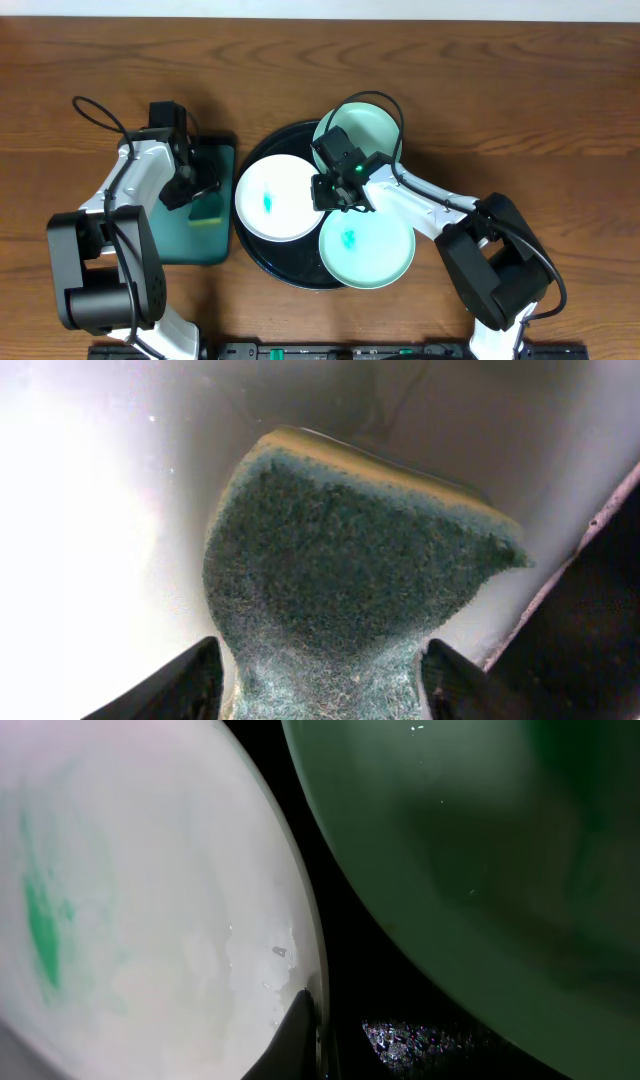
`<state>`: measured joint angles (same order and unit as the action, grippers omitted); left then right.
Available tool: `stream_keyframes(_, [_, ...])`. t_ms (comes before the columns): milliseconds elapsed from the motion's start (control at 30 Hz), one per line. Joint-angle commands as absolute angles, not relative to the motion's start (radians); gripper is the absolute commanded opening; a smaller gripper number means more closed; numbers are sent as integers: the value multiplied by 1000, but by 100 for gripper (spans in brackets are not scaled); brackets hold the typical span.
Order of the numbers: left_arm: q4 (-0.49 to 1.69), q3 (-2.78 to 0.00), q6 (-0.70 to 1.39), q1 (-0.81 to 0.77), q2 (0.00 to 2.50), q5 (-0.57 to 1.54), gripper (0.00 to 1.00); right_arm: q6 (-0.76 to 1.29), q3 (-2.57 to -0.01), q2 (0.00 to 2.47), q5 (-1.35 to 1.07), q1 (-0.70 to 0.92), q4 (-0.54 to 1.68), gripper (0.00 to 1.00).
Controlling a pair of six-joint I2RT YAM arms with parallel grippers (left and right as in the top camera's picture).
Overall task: Clean dirty plates on tray and stack at the side
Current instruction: 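Grasp the green sponge in the soapy water with the left gripper, then lift the sponge out of the water with the left gripper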
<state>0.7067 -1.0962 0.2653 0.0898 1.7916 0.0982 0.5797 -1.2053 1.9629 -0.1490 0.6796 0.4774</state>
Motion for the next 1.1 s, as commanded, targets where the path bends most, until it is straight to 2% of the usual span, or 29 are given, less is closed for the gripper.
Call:
stream_keyframes(0, [713,-1087,264,95,1800,86,61,541,-1172,2014,-135,689,516,1])
stream_keyframes(467, [708,-1086,263,95,1808,85,45,541,-1172,2014,-135,689,516,1])
stream_keyframes(700, [705,-1086,263,95,1845,86,32,541,-1172,2014,-135,689,516,1])
stream_keyframes(833, [704,-1086,263,95,1872,86,32,541,-1172,2014,-136,689,516,1])
stream_keyframes(933, [701,-1086,255,95,1879,86,19,541,-1172,2014,-135,689,516,1])
stream_keyframes(1000, [696,-1087,256,95,1878,90,7,541,-1172,2014,-136,689,516,1])
stream_keyframes(1067, [693,-1087,251,95,1878,118,7,541,-1172,2014,-135,689,516,1])
